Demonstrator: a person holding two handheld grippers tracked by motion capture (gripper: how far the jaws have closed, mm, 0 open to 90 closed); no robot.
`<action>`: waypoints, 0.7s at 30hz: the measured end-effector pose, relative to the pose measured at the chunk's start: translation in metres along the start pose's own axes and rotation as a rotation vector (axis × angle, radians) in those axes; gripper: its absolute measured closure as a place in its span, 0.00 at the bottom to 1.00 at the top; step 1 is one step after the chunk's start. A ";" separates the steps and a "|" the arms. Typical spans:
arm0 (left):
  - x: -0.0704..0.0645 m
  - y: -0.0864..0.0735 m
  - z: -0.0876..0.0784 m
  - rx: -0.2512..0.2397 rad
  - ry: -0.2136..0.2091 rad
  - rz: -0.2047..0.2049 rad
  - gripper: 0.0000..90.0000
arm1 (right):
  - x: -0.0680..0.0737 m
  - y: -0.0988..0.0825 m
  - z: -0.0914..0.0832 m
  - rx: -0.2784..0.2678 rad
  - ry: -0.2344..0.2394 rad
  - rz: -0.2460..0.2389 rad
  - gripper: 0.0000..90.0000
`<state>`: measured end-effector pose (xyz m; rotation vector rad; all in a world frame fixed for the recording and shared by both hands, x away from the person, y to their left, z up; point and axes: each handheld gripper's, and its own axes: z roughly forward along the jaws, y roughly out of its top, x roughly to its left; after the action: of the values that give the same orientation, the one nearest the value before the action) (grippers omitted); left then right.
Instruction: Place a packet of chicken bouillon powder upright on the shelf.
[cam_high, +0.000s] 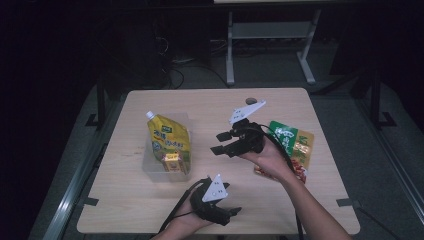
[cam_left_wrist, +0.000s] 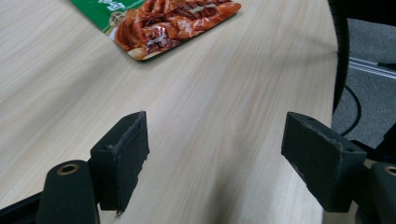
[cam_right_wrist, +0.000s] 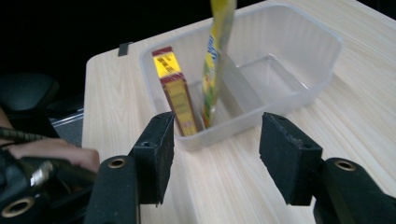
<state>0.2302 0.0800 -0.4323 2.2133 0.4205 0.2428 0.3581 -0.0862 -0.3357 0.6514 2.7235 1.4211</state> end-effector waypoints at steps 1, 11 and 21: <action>0.000 0.000 0.000 0.001 0.001 0.001 0.25 | 0.000 0.000 0.000 0.000 0.000 0.000 0.48; 0.001 0.000 0.003 -0.005 0.000 -0.011 0.25 | -0.012 -0.025 -0.026 0.017 -0.053 0.069 0.43; 0.004 0.001 0.004 -0.012 0.000 -0.017 0.25 | -0.020 -0.047 -0.047 0.016 -0.101 0.111 0.41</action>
<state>0.2356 0.0778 -0.4340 2.1971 0.4370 0.2352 0.3504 -0.1544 -0.3488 0.8629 2.6615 1.3481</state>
